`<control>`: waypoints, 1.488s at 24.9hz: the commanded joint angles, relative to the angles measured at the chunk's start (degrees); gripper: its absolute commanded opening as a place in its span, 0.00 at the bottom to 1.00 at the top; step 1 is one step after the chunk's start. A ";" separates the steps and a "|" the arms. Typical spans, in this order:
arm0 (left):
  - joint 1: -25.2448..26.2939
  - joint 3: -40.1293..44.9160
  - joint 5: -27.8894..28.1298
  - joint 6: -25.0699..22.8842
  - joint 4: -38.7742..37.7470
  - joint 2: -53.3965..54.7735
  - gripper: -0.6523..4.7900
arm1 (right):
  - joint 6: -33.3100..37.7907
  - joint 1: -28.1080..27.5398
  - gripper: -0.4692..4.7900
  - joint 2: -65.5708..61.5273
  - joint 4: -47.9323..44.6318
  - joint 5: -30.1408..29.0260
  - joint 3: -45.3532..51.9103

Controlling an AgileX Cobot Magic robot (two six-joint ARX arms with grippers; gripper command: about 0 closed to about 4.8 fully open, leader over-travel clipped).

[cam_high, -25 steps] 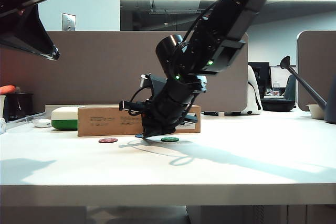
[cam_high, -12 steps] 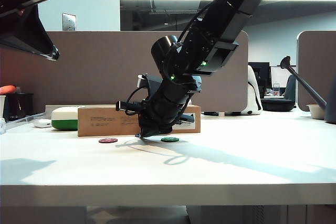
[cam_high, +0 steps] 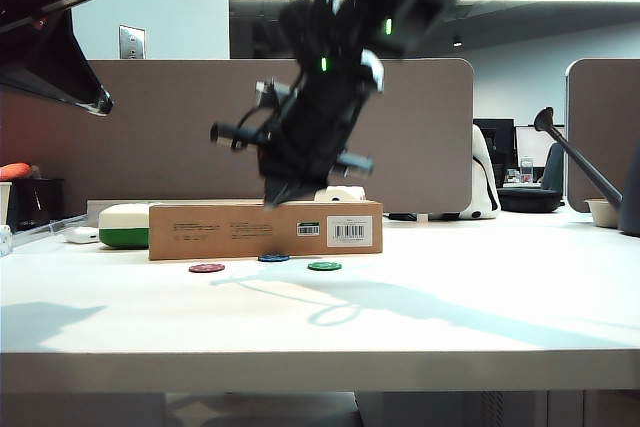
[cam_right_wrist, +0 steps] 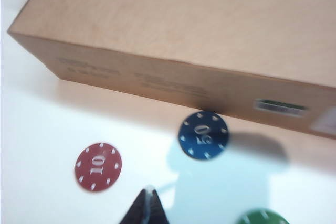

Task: Push the chip with the highest value in the row forward next to the rectangular box.

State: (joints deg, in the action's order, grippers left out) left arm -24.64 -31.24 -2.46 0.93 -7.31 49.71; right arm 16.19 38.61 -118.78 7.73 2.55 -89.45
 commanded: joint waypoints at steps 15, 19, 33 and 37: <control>0.07 -0.15 -0.13 -0.07 0.42 -1.95 0.11 | -4.22 4.74 0.07 28.35 20.85 8.68 6.64; 0.07 -0.11 -0.13 -0.07 -0.11 -7.45 0.11 | -1.90 12.20 0.07 41.86 22.51 19.32 15.12; 0.11 -0.04 -0.15 -0.07 -0.35 -31.12 0.11 | 5.09 42.40 0.07 70.71 20.74 35.39 35.82; 0.15 -0.04 -0.28 -0.07 -0.39 -35.71 0.11 | 5.07 48.30 0.07 72.54 20.90 44.46 38.58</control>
State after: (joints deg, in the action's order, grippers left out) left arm -24.64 -31.24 -2.44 0.93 -8.01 15.42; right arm 20.82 85.73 -46.46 29.41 42.15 -51.24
